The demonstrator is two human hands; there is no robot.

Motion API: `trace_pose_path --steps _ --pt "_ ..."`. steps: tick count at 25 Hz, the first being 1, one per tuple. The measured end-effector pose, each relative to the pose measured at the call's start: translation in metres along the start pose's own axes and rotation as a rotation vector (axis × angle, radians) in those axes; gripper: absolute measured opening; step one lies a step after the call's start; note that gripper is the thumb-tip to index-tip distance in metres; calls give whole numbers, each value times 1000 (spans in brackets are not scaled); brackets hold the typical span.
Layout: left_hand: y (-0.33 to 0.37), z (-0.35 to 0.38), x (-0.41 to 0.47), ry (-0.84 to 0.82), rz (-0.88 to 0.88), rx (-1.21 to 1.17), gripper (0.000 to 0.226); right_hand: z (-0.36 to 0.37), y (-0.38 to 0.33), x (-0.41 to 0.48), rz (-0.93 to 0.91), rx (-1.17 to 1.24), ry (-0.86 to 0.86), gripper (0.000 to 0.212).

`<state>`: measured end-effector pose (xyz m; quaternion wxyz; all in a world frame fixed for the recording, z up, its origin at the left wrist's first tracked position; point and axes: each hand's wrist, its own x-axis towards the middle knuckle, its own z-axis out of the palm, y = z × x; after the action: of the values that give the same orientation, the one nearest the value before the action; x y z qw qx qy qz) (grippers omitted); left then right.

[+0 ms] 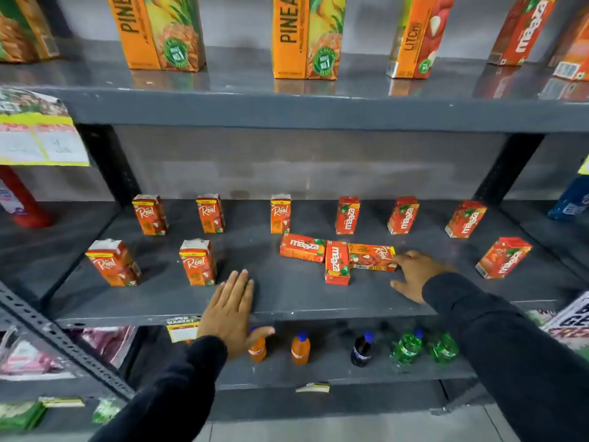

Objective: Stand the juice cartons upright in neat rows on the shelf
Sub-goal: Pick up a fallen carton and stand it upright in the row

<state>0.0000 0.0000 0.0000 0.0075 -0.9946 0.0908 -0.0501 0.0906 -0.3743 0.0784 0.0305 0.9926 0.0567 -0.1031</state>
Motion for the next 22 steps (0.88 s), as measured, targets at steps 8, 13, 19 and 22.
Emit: trace_pose_path --steps 8,13,19,22 --pt "10 11 6 35 -141 -22 105 3 15 31 89 342 69 72" --pt "20 9 5 8 -244 5 113 11 27 53 -5 464 20 73" --pt "13 7 -2 -12 -207 48 106 21 39 55 -94 562 63 50" --pt "19 7 0 -12 -239 54 104 30 44 50 -99 889 101 47"
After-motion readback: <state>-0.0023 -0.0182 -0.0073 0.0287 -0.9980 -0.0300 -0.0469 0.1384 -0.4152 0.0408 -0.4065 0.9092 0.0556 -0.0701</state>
